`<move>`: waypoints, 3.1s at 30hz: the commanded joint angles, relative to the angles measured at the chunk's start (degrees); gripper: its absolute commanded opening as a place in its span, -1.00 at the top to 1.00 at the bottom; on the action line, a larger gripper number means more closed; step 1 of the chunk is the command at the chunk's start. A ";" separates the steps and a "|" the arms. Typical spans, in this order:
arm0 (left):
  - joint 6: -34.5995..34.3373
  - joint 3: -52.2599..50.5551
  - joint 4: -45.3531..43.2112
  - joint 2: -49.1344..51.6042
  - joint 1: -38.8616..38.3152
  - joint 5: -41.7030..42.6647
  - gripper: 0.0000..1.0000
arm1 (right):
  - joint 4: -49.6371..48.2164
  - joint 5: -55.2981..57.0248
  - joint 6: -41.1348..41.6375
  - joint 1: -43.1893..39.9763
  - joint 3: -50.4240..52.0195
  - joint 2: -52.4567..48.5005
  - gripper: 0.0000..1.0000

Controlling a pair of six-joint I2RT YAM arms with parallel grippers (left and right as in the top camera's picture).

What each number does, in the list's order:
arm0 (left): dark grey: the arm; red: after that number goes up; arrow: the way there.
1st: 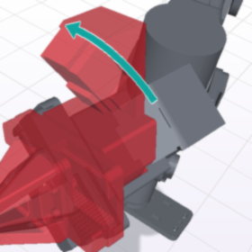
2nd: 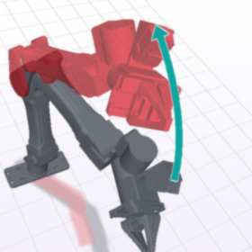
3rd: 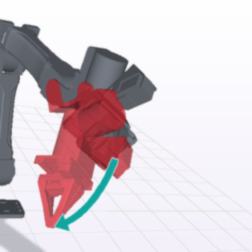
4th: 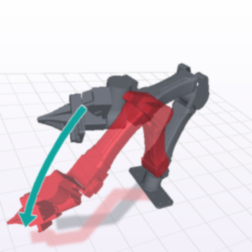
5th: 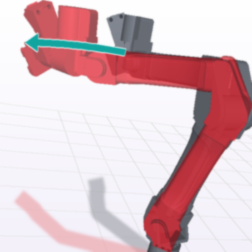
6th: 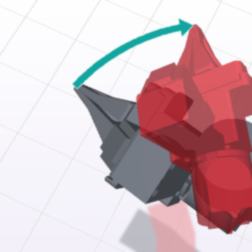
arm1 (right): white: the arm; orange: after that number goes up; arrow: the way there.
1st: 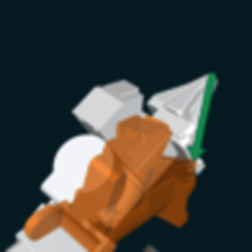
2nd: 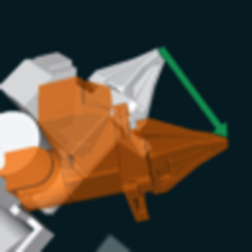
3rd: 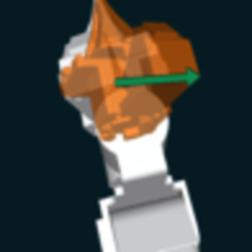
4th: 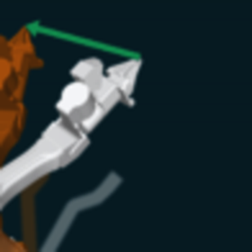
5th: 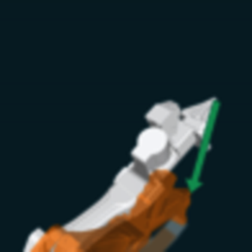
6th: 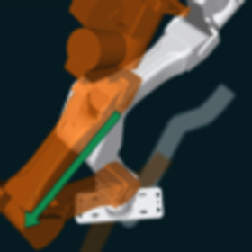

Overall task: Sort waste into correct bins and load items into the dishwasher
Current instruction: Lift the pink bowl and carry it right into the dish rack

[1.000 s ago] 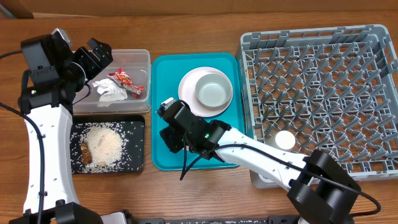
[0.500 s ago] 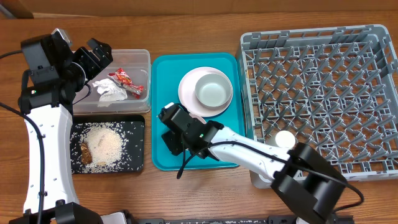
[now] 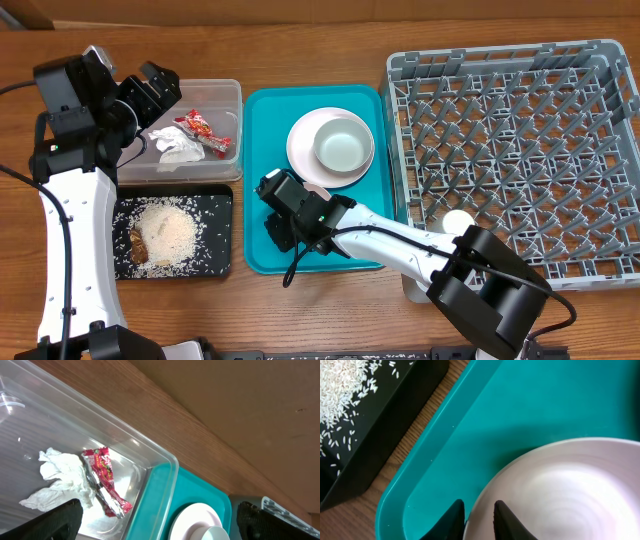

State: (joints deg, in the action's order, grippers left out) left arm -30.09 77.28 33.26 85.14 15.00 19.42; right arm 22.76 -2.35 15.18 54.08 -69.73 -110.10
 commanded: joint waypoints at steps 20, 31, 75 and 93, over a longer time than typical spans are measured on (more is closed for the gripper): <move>-0.37 0.57 -0.07 0.35 -0.13 -0.52 -1.00 | 2.89 -3.30 1.75 0.02 0.35 -0.07 0.63; -0.35 0.57 -0.07 0.35 -0.13 -0.55 -1.00 | 2.78 -3.30 1.77 0.02 0.33 -0.07 0.92; -0.37 0.57 -0.07 0.35 -0.13 -0.52 -1.00 | -1.77 -72.19 -3.02 -62.18 -15.58 7.54 0.92; -0.37 0.57 -0.07 0.35 -0.13 -0.52 -1.00 | -11.32 -75.30 6.56 -62.66 -15.41 -1.20 0.92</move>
State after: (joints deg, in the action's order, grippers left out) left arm -30.09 77.28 33.26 85.14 15.00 19.40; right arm 11.55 -76.09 20.97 -9.17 -84.23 -110.87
